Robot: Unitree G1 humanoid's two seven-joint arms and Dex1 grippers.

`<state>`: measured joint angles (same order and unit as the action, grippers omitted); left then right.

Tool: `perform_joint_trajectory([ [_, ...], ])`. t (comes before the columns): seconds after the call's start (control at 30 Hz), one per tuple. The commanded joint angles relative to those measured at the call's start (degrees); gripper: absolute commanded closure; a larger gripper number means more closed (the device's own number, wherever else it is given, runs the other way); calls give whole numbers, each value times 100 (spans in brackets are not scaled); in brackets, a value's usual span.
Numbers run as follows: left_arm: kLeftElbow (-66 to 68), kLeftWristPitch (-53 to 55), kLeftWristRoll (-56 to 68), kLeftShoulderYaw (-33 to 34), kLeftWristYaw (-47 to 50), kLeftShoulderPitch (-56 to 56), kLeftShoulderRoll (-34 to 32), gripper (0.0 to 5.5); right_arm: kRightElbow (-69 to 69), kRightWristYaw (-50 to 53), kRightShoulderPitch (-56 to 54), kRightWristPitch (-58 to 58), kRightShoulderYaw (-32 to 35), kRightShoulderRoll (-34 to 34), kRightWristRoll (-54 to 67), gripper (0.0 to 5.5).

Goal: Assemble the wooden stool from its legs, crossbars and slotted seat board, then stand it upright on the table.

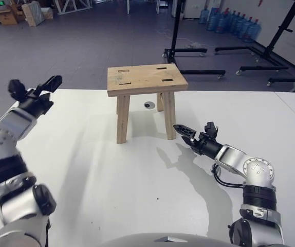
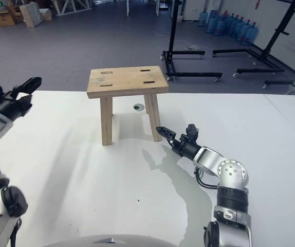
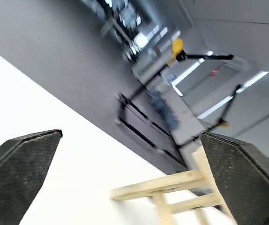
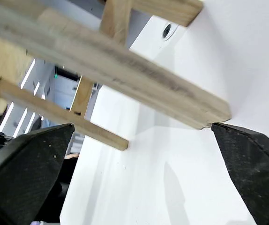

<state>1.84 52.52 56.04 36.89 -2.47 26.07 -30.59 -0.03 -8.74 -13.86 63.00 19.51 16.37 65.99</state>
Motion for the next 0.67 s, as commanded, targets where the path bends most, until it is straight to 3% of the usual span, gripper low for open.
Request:
perform_joint_trajectory([
  [0.03,-2526,-1074,-1981,-2173,281,-2570,490,13,-1295,37,787,-1129,-433,-203,-1067,10],
  [0.13,-2598,-2050,-3154,-3205,593,-3020,1048,13,-1513,469,887,-2515,-930,-675,-2393,10],
  [0.2,-2689,-2466,-3662,-3526,706,-3135,1258,13,-1694,648,907,-3180,-1275,-776,-3175,10],
  [0.37,-2653,-3036,-4125,-3597,881,-3292,1846,13,-1535,780,858,-4093,-1841,-982,-4389,10],
  [0.67,-2493,-3190,-4428,-3605,733,-3059,2228,13,-1214,593,792,-4436,-1807,-1206,-4624,10],
])
